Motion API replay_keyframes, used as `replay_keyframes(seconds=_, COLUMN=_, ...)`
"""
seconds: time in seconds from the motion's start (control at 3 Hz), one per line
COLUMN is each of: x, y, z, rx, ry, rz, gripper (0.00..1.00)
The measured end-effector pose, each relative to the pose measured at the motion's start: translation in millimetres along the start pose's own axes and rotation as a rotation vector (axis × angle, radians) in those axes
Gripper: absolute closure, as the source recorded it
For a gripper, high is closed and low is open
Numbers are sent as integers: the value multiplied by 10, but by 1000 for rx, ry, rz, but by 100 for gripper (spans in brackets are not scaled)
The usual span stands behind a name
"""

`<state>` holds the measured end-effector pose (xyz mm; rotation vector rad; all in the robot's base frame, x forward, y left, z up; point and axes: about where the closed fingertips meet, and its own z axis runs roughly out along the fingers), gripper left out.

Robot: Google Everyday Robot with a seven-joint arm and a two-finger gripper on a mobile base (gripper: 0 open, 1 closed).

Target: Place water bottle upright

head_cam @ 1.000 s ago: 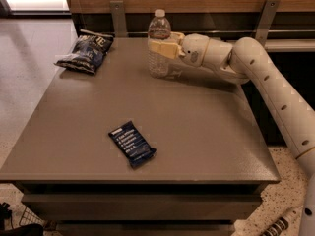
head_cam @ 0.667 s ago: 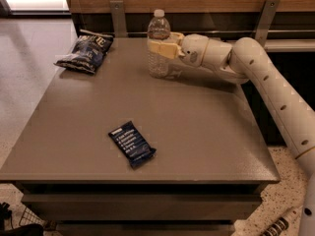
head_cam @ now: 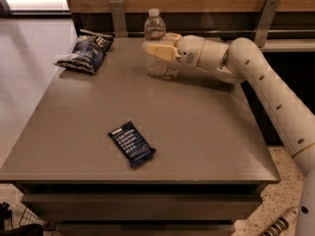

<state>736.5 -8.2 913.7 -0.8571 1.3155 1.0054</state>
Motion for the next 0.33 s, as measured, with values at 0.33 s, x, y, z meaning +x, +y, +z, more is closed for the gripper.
replay_keyframes(seconds=0.33, x=-1, y=14, z=24, rx=-4, ry=0, rz=0, gripper=0)
